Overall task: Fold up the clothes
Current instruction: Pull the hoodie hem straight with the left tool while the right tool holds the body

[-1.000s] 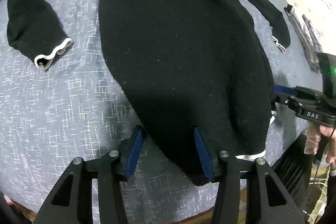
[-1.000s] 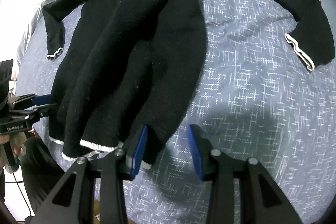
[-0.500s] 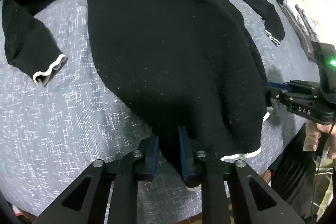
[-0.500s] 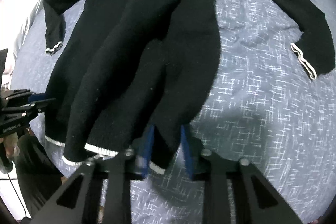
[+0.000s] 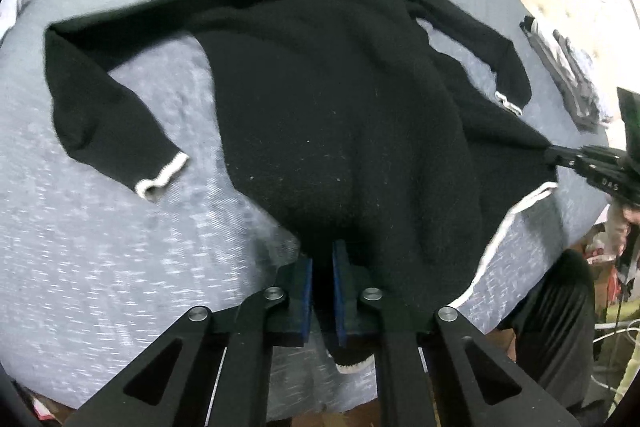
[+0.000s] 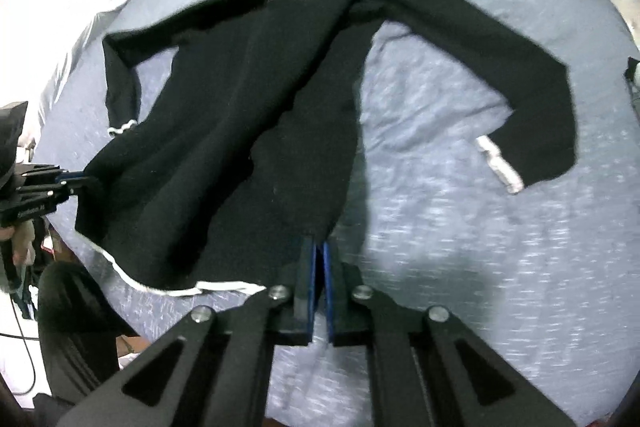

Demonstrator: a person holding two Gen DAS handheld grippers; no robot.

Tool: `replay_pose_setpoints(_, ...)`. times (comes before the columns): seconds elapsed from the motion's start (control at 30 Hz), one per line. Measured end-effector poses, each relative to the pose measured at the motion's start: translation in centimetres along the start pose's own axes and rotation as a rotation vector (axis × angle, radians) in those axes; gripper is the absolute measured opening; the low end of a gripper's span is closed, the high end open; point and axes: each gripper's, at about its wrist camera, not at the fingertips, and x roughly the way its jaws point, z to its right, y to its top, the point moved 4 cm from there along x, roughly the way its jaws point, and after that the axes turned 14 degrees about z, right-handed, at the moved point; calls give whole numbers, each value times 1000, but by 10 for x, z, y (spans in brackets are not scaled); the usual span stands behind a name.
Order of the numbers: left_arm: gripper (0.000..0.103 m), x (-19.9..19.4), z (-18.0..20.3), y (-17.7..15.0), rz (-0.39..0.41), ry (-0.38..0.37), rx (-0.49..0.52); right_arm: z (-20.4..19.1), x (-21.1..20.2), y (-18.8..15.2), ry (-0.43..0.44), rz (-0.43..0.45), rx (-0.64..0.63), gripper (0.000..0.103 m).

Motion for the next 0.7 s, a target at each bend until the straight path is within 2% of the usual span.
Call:
replay_pose_setpoints(0.17, 9, 17, 20, 8, -3, 9, -7, 21, -29, 8, -26, 27, -14, 3)
replay_pose_setpoints(0.33, 8, 35, 28, 7, -37, -3, -24, 40, -49, -3, -47, 14, -25, 3)
replay_pose_setpoints(0.7, 9, 56, 39, -5, -92, -5, -42, 54, -29, -45, -89, -107, 0, 3)
